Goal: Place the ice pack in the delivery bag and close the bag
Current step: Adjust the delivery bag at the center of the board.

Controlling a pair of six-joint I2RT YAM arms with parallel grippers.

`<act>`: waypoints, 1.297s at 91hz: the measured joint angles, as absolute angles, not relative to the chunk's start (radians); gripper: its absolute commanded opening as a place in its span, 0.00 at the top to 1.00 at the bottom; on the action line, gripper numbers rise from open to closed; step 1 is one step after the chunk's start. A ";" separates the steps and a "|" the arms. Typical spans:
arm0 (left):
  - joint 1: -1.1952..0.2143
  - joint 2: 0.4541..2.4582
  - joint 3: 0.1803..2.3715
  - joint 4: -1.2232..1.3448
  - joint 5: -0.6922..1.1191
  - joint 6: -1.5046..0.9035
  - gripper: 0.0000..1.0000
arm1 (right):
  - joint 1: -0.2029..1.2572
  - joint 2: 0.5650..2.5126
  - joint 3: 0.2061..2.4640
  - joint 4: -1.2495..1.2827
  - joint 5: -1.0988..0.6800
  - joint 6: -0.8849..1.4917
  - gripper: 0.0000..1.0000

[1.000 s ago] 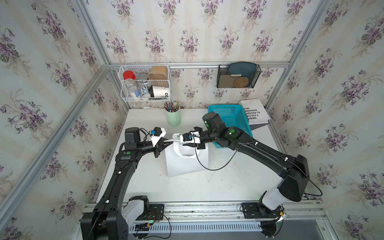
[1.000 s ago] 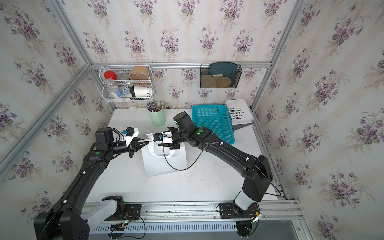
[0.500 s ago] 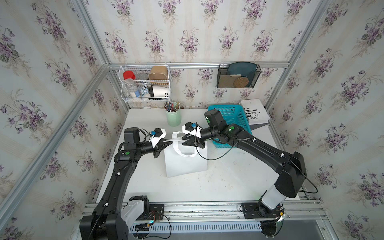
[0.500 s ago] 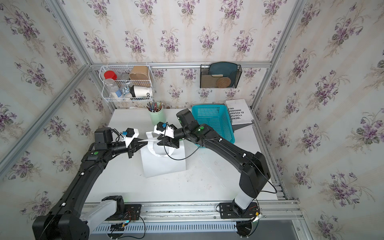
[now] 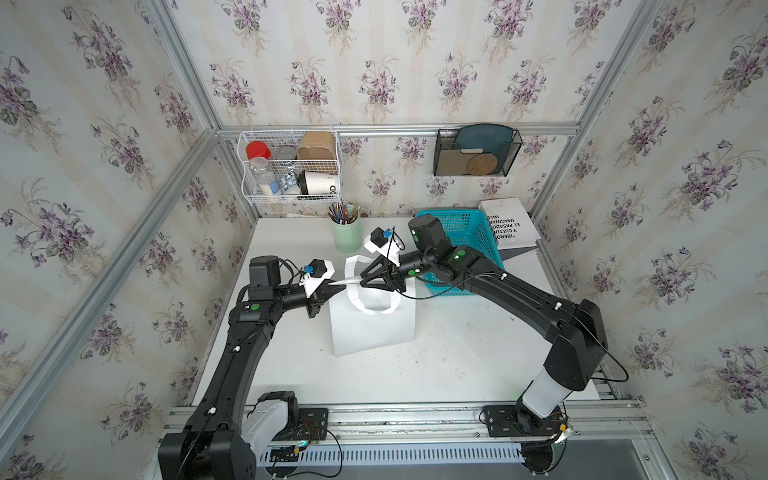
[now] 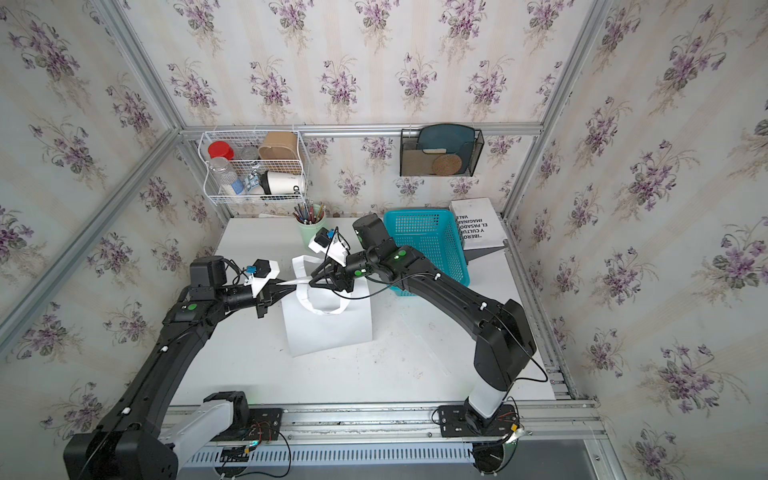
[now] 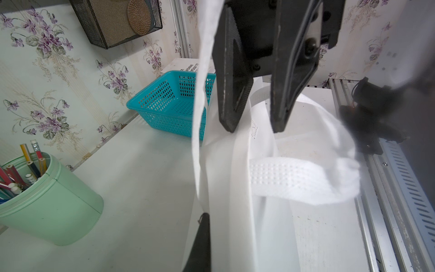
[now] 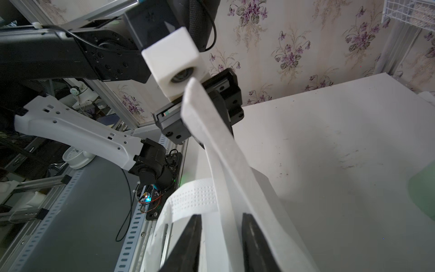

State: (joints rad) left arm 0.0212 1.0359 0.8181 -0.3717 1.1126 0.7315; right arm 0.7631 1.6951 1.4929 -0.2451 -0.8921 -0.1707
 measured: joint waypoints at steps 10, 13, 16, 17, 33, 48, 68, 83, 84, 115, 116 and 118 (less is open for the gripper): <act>0.021 1.035 0.818 -0.372 1.108 0.736 1.00 | 0.754 1.676 1.470 -0.209 -0.933 -0.099 0.58; 0.021 1.034 0.818 -0.372 1.104 0.738 1.00 | 0.752 1.672 1.468 -0.199 -0.937 -0.076 0.55; 0.021 1.032 0.818 -0.372 1.099 0.739 1.00 | 0.751 1.669 1.468 -0.190 -0.937 -0.050 0.54; 0.021 1.032 0.818 -0.372 1.099 0.739 1.00 | 0.750 1.668 1.468 -0.188 -0.934 -0.044 0.54; 0.021 1.029 0.818 -0.379 1.096 0.750 1.00 | 0.745 1.672 1.530 -0.187 -0.803 0.071 0.68; 0.021 1.027 0.818 -0.383 1.095 0.758 1.00 | 0.745 1.722 1.655 -0.276 -0.685 0.047 0.84; 0.021 1.024 0.818 -0.386 1.096 0.778 1.00 | 0.745 1.740 1.690 -0.399 -0.595 -0.054 0.86; 0.020 1.026 0.818 -0.387 1.096 0.783 1.00 | 0.745 1.775 1.758 -0.464 -0.555 -0.105 0.78; 0.020 1.026 0.818 -0.387 1.096 0.783 1.00 | 0.745 1.775 1.759 -0.466 -0.556 -0.108 0.76; 0.020 1.039 0.822 -0.385 1.096 0.783 1.00 | 0.728 1.398 1.346 -0.216 -0.606 -0.181 0.00; 0.020 1.039 0.822 -0.385 1.096 0.783 1.00 | 0.725 1.387 1.330 -0.205 -0.603 -0.179 0.00; 0.020 1.040 0.823 -0.385 1.096 0.783 1.00 | 0.711 1.351 1.278 -0.170 -0.593 -0.173 0.00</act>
